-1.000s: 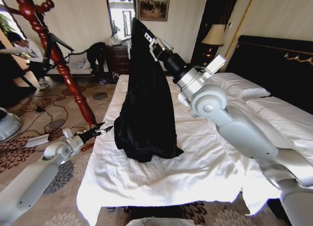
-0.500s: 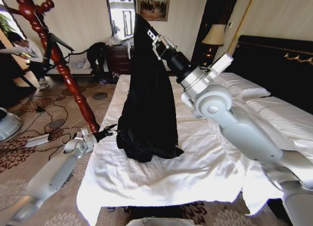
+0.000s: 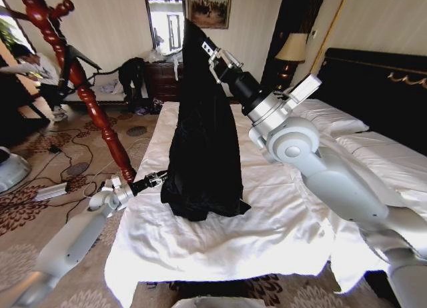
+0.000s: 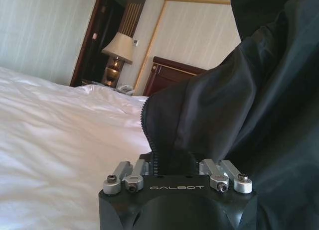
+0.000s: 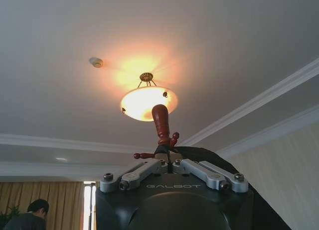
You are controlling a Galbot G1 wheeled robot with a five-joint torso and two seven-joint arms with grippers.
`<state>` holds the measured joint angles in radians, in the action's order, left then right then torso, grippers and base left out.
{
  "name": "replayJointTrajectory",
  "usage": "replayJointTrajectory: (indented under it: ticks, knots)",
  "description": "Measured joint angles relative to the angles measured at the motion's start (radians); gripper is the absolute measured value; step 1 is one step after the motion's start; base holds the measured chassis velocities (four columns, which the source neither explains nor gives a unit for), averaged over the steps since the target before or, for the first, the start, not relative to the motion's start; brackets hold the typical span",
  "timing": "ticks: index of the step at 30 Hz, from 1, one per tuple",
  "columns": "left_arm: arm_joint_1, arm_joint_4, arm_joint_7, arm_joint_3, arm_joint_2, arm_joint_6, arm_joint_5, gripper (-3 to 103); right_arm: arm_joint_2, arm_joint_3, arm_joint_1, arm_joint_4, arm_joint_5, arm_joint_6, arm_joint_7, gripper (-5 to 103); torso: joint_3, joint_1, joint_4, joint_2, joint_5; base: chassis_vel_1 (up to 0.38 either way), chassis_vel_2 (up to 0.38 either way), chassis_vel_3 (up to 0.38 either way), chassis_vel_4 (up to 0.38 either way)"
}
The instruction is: Pick up the clothes from the bed and hang them on the clothes hanger.
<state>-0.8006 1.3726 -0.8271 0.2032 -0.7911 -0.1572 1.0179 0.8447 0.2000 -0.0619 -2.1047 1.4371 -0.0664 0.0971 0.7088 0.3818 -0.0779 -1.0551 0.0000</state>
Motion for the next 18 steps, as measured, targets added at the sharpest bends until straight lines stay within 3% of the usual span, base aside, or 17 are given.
replayJointTrajectory:
  ticks: [7, 12, 18]
  knots:
    - [-0.061, 0.057, 0.001, 0.043, 0.025, 0.002, 0.000, 8, -0.004, -0.004, -0.003, -0.009, -0.001, 0.001, 0.001, 0, 0.000, 0.000, 0.0000, 0.000, -0.0001, 0.000, 0.000, 0.000, 0.000]
    - [-0.103, 0.092, 0.017, 0.090, 0.039, 0.006, 0.005, 0, -0.006, -0.012, -0.006, -0.012, -0.001, 0.001, 0.001, 0, 0.000, 0.000, 0.0000, 0.000, -0.0001, 0.000, 0.000, 0.000, 0.000]
    - [-0.163, 0.141, 0.041, 0.173, 0.052, 0.007, 0.031, 0, -0.018, -0.021, -0.026, -0.016, -0.012, 0.001, 0.002, 0, 0.000, 0.000, 0.0000, 0.000, -0.0001, 0.000, 0.000, 0.000, 0.000]
